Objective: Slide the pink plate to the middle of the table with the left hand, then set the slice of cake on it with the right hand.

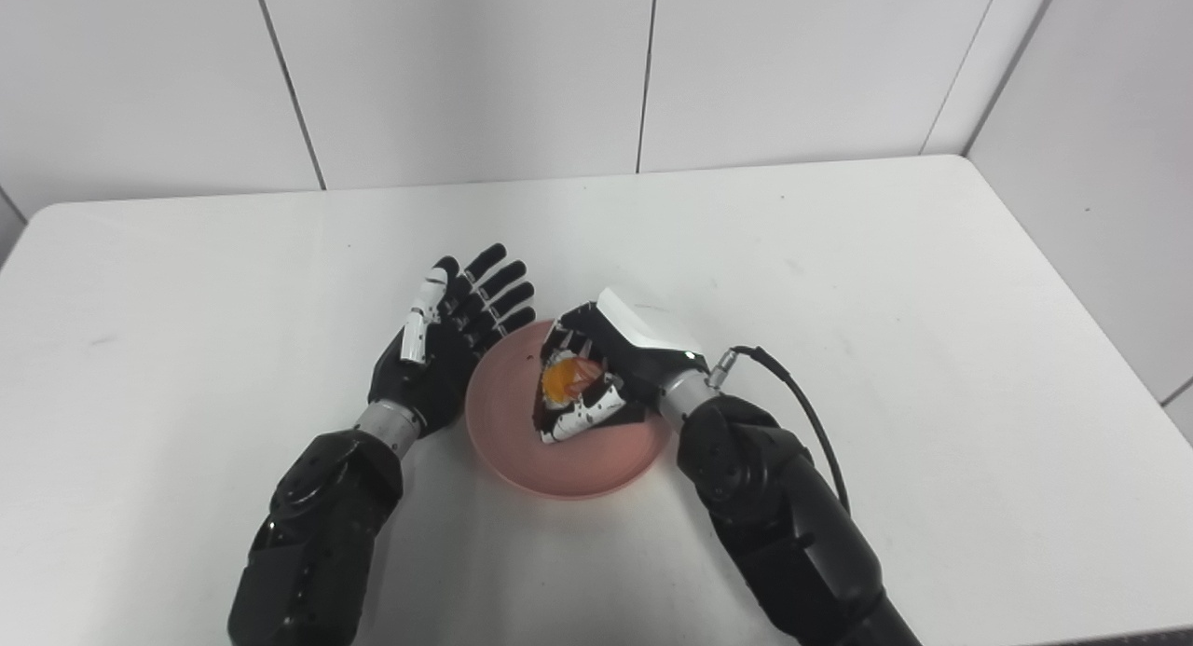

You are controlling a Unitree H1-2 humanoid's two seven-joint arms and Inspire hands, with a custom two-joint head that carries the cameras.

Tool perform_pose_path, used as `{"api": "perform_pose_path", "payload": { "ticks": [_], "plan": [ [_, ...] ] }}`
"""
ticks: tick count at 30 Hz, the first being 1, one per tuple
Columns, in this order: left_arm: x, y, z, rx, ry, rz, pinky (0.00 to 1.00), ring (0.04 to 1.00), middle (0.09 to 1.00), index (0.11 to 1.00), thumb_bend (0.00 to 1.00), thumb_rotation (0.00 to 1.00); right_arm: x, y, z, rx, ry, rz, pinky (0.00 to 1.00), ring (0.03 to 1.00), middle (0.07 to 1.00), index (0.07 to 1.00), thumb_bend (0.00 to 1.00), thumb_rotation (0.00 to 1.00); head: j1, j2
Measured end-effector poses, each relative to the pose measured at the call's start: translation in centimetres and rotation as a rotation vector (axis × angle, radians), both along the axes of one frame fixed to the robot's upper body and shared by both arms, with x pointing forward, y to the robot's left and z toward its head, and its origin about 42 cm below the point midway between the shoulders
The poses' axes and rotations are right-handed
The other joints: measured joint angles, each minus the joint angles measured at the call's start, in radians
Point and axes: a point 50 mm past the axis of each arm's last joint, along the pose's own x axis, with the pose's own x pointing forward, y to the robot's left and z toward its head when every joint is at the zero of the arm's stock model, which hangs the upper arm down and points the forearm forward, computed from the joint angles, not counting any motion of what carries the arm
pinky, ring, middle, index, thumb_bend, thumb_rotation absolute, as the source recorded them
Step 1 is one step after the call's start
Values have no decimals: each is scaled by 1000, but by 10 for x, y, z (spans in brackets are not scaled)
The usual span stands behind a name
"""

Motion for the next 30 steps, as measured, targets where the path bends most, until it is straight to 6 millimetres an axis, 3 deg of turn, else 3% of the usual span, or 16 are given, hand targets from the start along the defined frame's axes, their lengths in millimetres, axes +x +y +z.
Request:
{"api": "perform_pose_path", "payload": {
  "ticks": [10,11,12,16,19,22,30],
  "plan": [
    [0,0,0,1,0,-1,883,887,886,877,378,1000,0,2,-3,14,-20,-5,289,380,485,494,505,140,0,2],
    [0,0,0,1,0,-1,874,886,883,872,375,1000,0,2,-3,14,-22,-6,349,451,557,629,528,297,0,2],
    [0,0,0,1,0,-1,864,888,886,872,374,1000,-1,2,-3,10,-25,-6,452,577,674,754,610,585,2,2],
    [0,1,1,2,1,-2,880,901,898,886,374,1000,-8,5,0,-48,-45,28,596,781,874,939,873,919,0,3],
    [0,1,1,4,1,-3,887,903,901,890,374,1000,-15,4,10,-78,-34,74,620,819,910,969,913,948,-2,5],
    [0,1,1,-2,3,-2,865,883,888,882,358,1000,-22,10,16,-92,-11,117,700,926,994,999,988,952,-2,5],
    [0,-1,1,12,2,-1,836,865,865,861,366,1000,-41,14,45,-116,-2,217,768,947,1000,1000,1000,888,-2,8]
  ]
}}
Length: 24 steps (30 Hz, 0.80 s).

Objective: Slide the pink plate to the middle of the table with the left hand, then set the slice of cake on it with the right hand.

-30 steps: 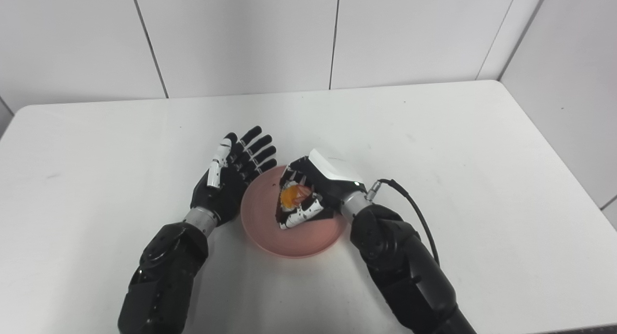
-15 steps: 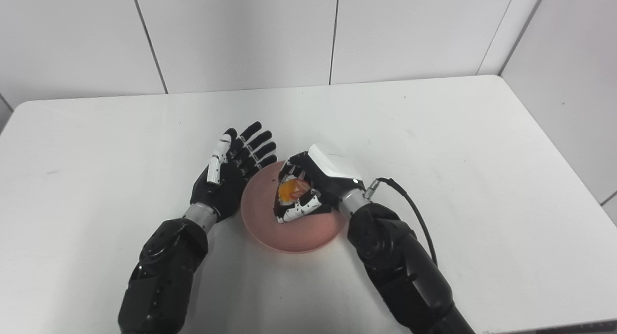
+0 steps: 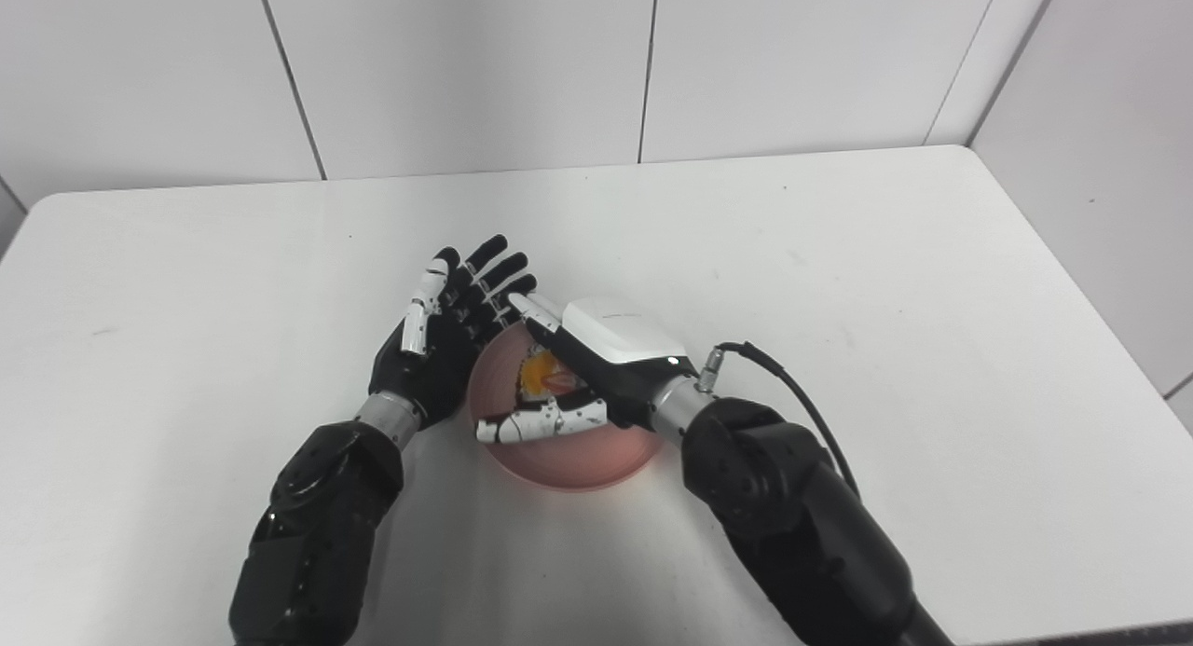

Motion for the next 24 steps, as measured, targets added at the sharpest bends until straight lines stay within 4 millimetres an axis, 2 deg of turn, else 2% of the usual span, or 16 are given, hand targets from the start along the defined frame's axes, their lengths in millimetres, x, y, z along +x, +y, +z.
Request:
{"api": "perform_pose_path", "payload": {
  "ticks": [4,8,11,13,14,17,20,22,23,24],
  "plan": [
    [0,0,0,-5,3,4,840,858,858,853,362,1000,-11,1,22,14,-32,29,770,946,1000,1000,1000,892,0,-2],
    [0,-1,-1,-5,4,3,855,859,859,854,370,1000,-16,-1,31,-1,-48,35,745,931,1000,1000,1000,914,0,-6],
    [0,-1,1,-6,0,3,863,863,863,857,373,1000,-19,-5,40,15,-78,23,665,872,981,1000,982,913,0,-8],
    [-1,1,1,-6,-4,7,876,883,874,858,384,1000,-19,-11,46,70,-118,-19,669,871,967,1000,968,925,0,-11],
    [-3,3,1,-3,-8,12,865,878,872,855,388,1000,-19,-15,48,106,-144,-44,714,897,969,1000,932,939,0,-11],
    [-9,10,0,42,-39,45,851,868,867,858,412,1000,-17,-26,42,223,-198,-128,801,945,989,1000,873,993,0,-17],
    [-13,18,-3,90,-74,82,850,868,867,859,414,1000,-18,-31,26,284,-177,-182,808,949,991,1000,869,998,0,-17],
    [-13,22,-2,139,-110,106,943,948,957,951,419,1000,-18,-34,21,346,-183,-197,839,966,999,1000,804,1000,-3,-21],
    [-16,26,-3,171,-137,121,960,966,974,971,408,1000,-16,-38,18,408,-200,-247,856,975,1000,1000,780,1000,-6,-23],
    [-21,31,-6,208,-170,137,962,974,984,980,395,1000,-16,-43,10,477,-208,-316,894,987,1000,1000,694,1000,-6,-23]
  ]
}}
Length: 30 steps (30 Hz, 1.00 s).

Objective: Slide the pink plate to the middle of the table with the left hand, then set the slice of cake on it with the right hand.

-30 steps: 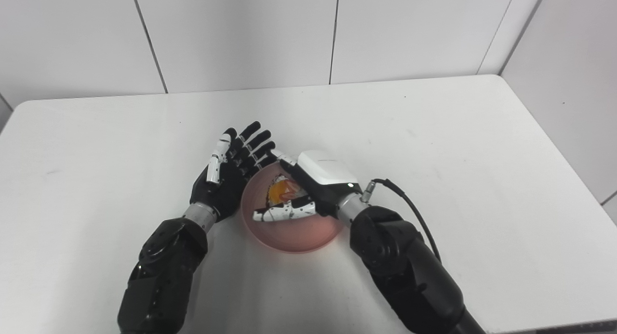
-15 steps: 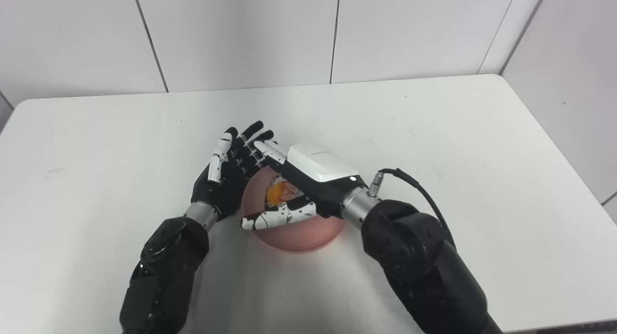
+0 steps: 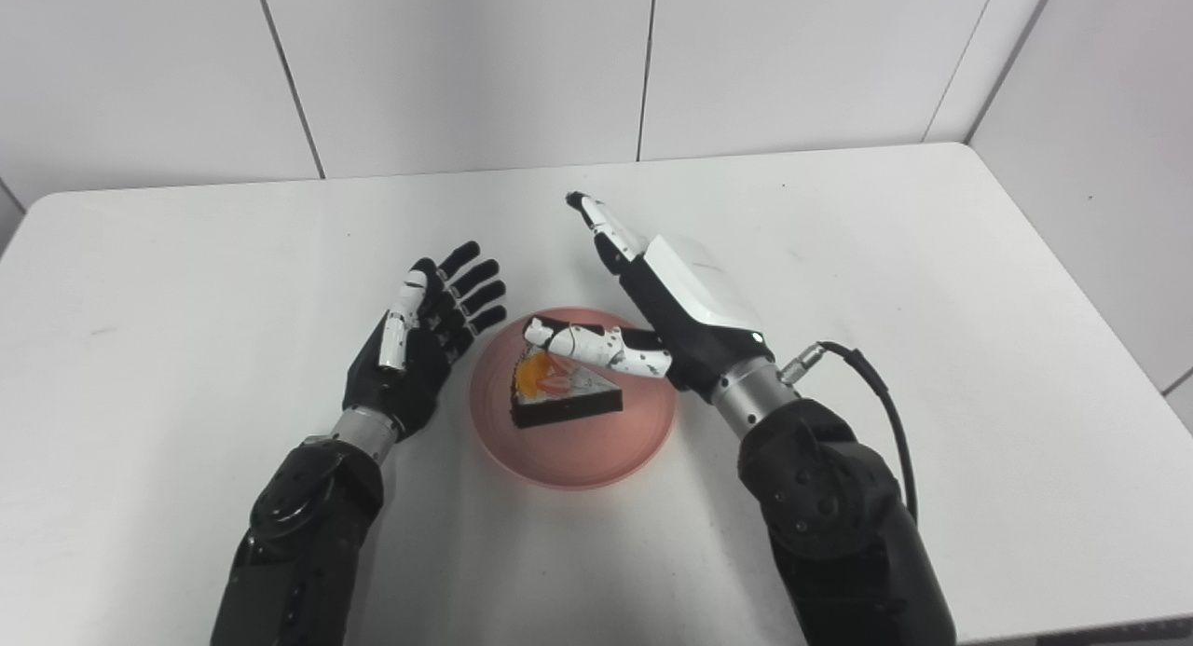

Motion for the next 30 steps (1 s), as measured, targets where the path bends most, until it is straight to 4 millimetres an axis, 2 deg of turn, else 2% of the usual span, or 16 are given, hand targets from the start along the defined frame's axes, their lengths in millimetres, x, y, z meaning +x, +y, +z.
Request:
{"api": "perform_pose_path", "payload": {
  "ticks": [1,5,9,11,15,17,23,30],
  "plan": [
    [-5,6,-4,29,-33,24,967,983,993,990,399,1000,-1,-3,-14,53,18,-44,931,994,1000,1000,630,1000,-17,-3],
    [-14,18,-12,126,-114,64,995,999,1000,1000,433,1000,-10,-6,-53,132,27,-83,956,999,1000,1000,525,1000,-34,-5],
    [-22,19,-15,182,-159,70,1000,1000,1000,1000,452,1000,-20,-6,-77,197,24,-132,947,996,1000,1000,492,1000,-41,-5],
    [-25,20,-16,196,-165,74,1000,1000,1000,1000,475,1000,-21,-5,-81,228,-7,-138,942,989,1000,1000,433,1000,-51,-2],
    [-35,24,-18,209,-172,81,1000,1000,1000,1000,480,1000,-23,-4,-93,302,-33,-146,939,988,1000,1000,418,1000,-55,-2],
    [-38,27,-18,214,-175,82,1000,1000,1000,995,463,1000,-26,-4,-101,321,-27,-148,940,986,998,999,375,1000,-63,-2],
    [-50,31,-19,222,-183,79,978,988,984,971,435,1000,-35,-6,-115,366,6,-178,937,985,996,992,390,1000,-75,-2],
    [-50,32,-20,199,-172,54,993,993,995,980,436,1000,-35,-5,-120,400,24,-183,960,986,995,984,354,1000,-78,-3]
  ]
}}
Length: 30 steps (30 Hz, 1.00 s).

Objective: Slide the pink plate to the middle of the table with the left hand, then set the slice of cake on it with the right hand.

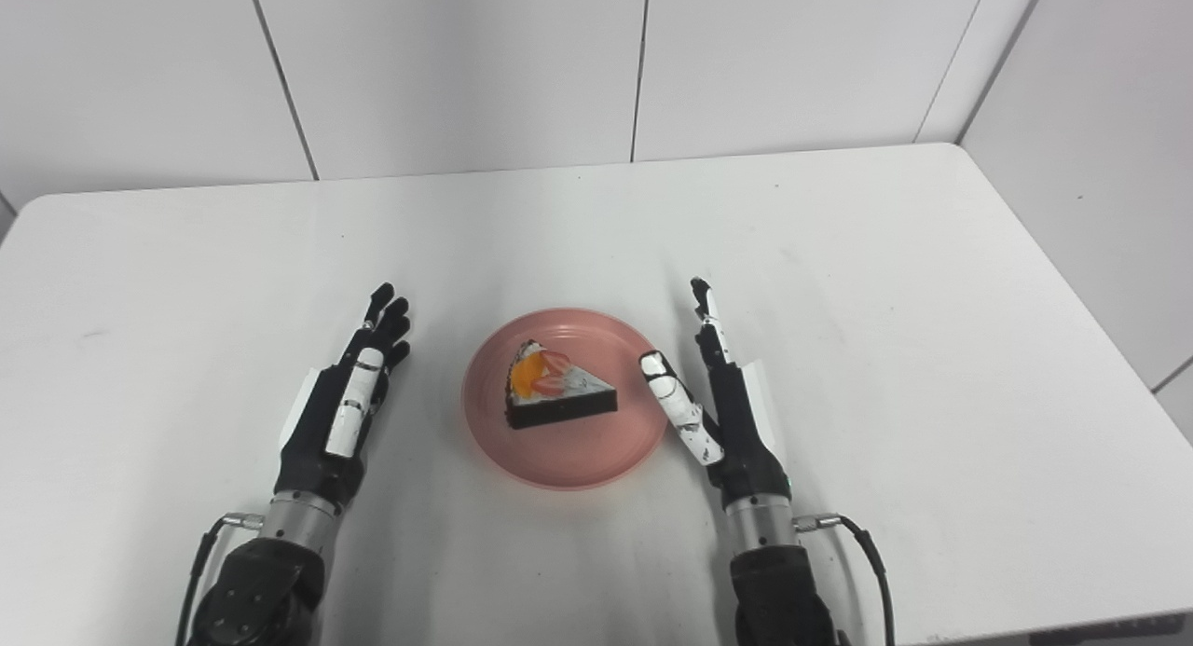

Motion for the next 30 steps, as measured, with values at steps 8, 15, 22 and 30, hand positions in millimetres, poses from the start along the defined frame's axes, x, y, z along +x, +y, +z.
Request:
{"api": "perform_pose_path", "payload": {
  "ticks": [8,15,22,30],
  "plan": [
    [1,1,-1,-13,19,-17,1000,990,995,983,437,1000,2,0,-6,67,22,8,962,981,989,982,315,1000,-3,-3],
    [2,1,-1,-22,24,-25,990,982,991,984,438,1000,5,0,-6,64,24,16,944,971,977,970,264,1000,-5,2],
    [3,0,-1,-31,29,-32,989,979,990,984,436,1000,8,1,-4,53,19,20,948,977,977,971,254,1000,0,-3],
    [4,0,-3,-29,33,-35,990,986,994,983,433,1000,9,1,-6,24,28,23,932,965,967,965,281,1000,3,-5]
  ]
}}
